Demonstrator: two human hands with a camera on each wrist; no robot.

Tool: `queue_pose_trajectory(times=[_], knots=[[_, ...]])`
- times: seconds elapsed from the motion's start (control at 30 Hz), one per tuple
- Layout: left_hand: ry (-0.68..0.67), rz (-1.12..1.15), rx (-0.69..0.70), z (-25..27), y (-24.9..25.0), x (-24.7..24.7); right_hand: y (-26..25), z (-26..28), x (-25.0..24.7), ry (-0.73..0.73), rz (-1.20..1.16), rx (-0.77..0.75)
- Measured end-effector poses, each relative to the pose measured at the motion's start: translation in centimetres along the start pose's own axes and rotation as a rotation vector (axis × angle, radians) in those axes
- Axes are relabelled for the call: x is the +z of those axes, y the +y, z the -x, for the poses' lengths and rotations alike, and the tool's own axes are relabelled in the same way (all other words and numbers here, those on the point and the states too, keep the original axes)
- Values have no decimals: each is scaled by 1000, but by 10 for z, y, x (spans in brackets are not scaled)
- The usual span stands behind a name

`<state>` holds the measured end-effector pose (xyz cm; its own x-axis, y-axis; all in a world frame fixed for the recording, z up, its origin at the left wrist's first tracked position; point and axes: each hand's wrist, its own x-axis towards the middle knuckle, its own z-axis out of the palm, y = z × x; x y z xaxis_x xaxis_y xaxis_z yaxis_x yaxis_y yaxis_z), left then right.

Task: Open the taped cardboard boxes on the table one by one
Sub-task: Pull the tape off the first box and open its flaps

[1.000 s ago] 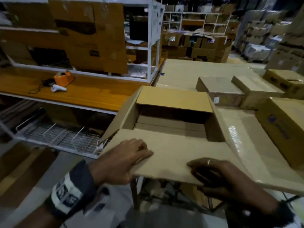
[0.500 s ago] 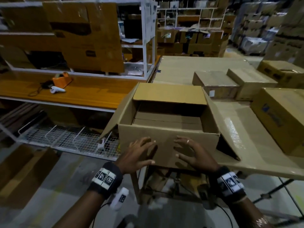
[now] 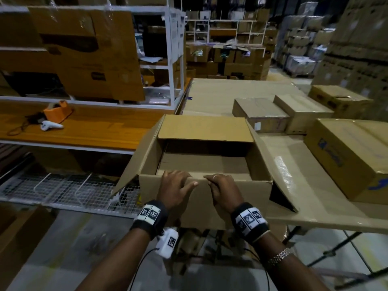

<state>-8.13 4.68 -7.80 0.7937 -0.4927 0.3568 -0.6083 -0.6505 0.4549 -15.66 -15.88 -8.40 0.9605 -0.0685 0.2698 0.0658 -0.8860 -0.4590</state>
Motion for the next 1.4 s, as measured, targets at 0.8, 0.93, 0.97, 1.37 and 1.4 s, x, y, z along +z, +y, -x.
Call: queue_pose_trajectory(times=[0.8,0.93,0.97,1.37,1.4], knots=[[-76,-113,12,9,-48,-46,32,22,-75,-40,10,134],[-233,118,1,-7,-49,-64,5,0,-95,-153,-82,100],[-274,177,-4,-14,-48,-71,-5,-7,-101,-156,-96,78],[-387,92,183,-150,-16,-120,-78,-126,-131,-178,-142,-122],[-469,78,160,-159,-17,-113,-75,-134,-126,-263,-114,-98]])
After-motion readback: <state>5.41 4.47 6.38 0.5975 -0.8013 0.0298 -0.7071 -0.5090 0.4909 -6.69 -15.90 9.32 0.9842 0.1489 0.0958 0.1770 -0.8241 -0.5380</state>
